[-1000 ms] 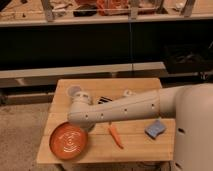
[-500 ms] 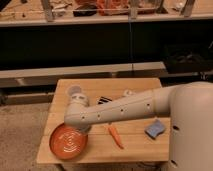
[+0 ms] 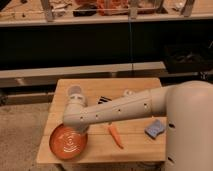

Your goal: Push the ceramic bowl across the table

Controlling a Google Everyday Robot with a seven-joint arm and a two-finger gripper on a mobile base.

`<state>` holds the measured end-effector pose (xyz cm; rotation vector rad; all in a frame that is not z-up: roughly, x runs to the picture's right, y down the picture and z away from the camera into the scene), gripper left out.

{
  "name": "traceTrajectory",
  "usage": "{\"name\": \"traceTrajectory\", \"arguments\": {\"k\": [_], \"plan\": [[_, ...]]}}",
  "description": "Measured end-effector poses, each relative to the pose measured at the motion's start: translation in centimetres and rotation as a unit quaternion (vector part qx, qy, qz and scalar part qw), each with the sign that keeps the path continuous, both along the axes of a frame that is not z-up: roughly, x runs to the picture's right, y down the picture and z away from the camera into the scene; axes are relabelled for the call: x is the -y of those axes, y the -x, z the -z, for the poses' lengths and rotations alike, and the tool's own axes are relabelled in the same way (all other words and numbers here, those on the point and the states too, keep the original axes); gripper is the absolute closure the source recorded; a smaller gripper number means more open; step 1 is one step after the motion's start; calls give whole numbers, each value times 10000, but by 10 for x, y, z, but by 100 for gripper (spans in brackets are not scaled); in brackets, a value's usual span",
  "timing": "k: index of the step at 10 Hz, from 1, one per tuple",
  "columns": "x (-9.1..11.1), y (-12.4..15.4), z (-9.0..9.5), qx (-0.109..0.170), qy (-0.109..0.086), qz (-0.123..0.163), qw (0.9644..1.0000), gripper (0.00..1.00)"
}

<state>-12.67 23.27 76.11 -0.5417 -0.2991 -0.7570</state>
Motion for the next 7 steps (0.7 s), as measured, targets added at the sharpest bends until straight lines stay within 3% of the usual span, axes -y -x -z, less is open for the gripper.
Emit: {"name": "traceTrajectory", "arguments": {"k": [7], "plan": [[1,11,-8,233,-63,37,9997,100]]}}
